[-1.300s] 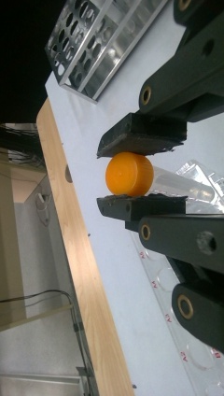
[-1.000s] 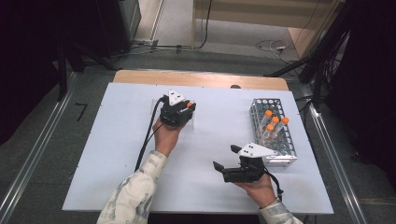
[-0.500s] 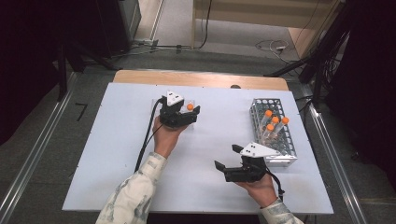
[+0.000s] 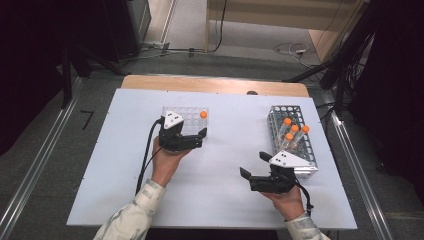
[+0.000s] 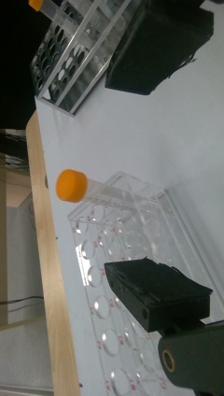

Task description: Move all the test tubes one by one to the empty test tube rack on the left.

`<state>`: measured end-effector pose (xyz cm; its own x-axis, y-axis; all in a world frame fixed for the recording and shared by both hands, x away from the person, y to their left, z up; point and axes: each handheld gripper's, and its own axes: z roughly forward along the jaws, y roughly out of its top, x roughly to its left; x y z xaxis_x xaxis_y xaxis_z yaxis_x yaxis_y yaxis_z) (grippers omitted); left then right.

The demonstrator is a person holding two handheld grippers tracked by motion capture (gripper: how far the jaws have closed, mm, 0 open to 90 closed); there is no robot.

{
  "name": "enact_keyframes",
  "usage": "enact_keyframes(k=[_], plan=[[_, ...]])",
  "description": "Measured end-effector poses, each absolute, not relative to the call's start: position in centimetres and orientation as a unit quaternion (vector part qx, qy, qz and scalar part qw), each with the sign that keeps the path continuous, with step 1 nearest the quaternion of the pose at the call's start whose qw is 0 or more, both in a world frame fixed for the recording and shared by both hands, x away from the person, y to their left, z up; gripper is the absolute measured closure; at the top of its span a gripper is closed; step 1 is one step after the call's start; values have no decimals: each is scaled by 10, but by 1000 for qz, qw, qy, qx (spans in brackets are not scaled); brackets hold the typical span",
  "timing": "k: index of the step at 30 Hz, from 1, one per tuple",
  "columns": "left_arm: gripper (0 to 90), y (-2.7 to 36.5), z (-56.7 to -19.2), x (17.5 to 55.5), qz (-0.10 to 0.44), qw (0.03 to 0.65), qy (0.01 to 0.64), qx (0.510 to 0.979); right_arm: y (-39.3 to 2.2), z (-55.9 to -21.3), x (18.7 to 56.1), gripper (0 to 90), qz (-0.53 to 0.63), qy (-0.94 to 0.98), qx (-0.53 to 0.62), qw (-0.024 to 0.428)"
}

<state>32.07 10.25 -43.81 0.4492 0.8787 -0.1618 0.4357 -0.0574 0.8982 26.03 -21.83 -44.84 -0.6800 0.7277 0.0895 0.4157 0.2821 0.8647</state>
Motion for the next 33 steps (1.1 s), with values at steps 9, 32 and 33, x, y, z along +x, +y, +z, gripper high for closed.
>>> enact_keyframes(k=[9,32,33], plan=[[95,110,-441,308,232,494,469,695,-236,-444,263,106,480,766,383,188],[97,121,-442,302,239,496,477,684,-283,-440,275,128,462,718,447,268],[97,120,-442,302,239,496,477,685,-285,-442,278,171,456,713,455,278]])
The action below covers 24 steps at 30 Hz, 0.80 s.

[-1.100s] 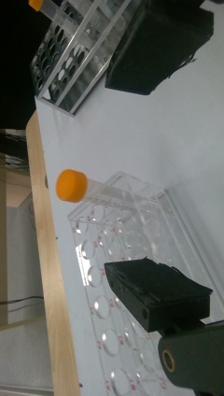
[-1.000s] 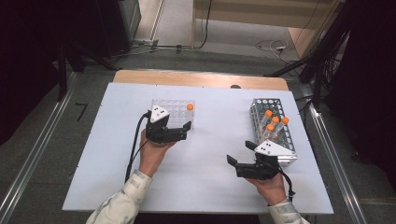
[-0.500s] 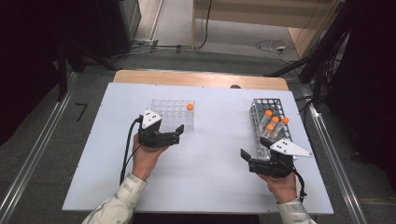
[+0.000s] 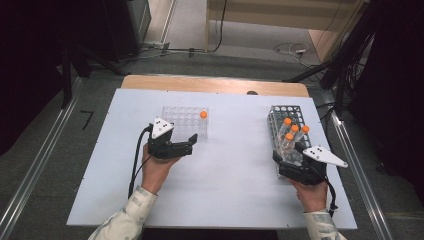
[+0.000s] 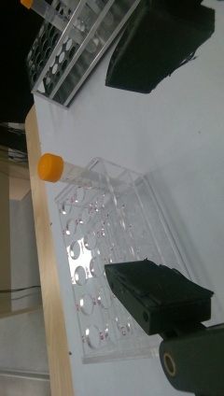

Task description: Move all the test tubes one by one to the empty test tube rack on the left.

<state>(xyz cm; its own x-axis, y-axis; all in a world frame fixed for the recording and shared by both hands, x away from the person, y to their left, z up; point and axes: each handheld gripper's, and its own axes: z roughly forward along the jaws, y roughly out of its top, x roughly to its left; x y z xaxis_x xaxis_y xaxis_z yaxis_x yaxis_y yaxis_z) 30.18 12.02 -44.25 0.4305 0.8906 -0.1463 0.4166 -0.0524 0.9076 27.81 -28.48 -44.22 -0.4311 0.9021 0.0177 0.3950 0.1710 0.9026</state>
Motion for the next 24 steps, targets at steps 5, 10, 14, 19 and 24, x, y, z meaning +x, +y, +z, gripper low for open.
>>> enact_keyframes(k=[5,10,14,19,24], plan=[[97,118,-443,302,239,495,475,687,-289,-447,288,260,448,699,475,291],[97,117,-444,302,239,493,475,689,-288,-450,301,367,434,692,494,298],[97,117,-444,301,238,494,474,689,-285,-452,304,437,424,695,496,302],[98,116,-445,301,237,492,475,690,-283,-453,307,523,416,695,501,304],[98,115,-446,301,236,489,475,692,-283,-454,308,587,410,693,505,311]])
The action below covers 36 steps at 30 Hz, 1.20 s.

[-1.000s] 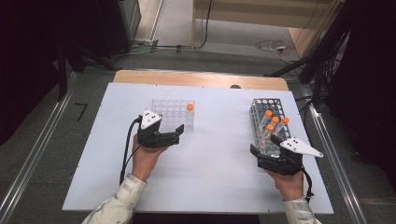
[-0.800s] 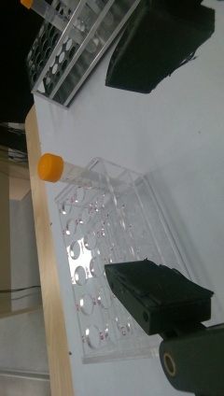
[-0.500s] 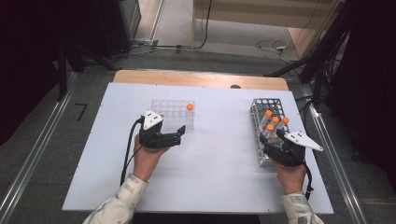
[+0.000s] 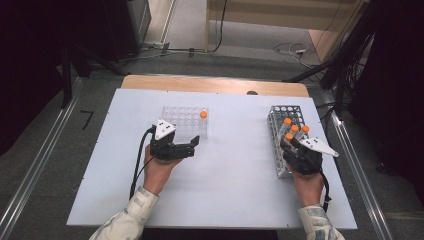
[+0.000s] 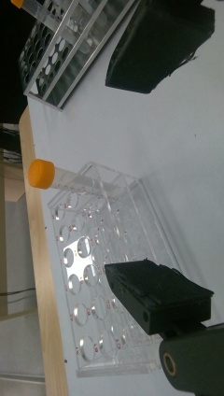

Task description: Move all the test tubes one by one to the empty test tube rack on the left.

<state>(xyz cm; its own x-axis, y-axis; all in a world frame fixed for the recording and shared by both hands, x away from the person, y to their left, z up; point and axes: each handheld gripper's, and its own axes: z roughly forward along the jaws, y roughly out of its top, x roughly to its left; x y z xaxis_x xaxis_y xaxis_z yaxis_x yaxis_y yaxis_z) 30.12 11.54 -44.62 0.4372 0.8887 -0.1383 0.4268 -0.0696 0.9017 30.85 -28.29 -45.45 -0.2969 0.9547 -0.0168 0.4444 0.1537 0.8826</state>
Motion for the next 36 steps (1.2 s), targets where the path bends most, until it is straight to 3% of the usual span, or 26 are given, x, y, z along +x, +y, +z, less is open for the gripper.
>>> enact_keyframes(k=[13,36], plan=[[98,115,-446,301,234,490,476,691,-280,-454,311,703,399,697,508,312],[98,117,-446,301,240,486,481,689,-281,-439,305,717,418,684,503,325]])
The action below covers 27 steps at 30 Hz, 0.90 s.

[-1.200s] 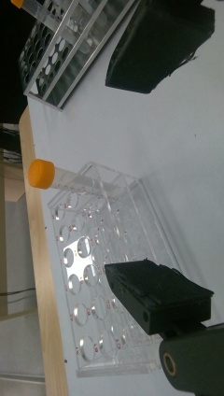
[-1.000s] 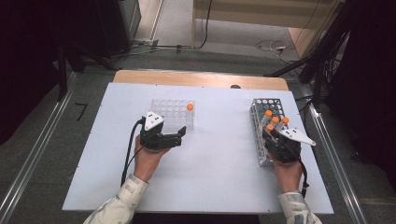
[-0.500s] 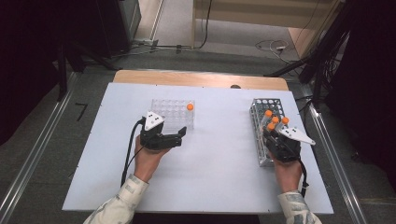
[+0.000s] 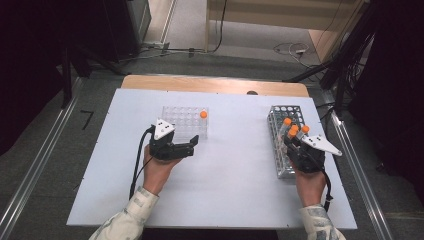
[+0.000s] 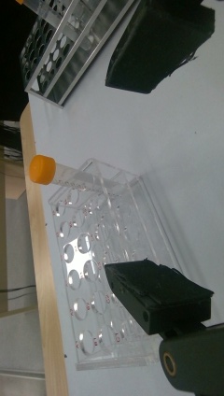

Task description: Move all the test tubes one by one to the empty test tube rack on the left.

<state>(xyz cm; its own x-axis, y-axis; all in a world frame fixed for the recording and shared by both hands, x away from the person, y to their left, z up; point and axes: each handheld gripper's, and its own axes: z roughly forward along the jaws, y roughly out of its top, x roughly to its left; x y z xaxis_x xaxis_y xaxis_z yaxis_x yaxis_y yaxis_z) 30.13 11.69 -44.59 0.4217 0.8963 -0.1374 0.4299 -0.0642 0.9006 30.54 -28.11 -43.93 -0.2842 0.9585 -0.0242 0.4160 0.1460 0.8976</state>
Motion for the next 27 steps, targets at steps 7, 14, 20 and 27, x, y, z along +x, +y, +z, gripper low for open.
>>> enact_keyframes(k=[7,14,20,27], plan=[[98,117,-446,302,241,484,482,689,-283,-431,302,720,427,679,497,332],[98,117,-446,302,240,484,483,689,-285,-423,298,722,435,672,494,340],[98,117,-446,302,241,485,482,688,-286,-415,292,723,447,667,488,342],[98,118,-444,300,242,488,482,686,-283,-399,280,723,468,659,472,351]])
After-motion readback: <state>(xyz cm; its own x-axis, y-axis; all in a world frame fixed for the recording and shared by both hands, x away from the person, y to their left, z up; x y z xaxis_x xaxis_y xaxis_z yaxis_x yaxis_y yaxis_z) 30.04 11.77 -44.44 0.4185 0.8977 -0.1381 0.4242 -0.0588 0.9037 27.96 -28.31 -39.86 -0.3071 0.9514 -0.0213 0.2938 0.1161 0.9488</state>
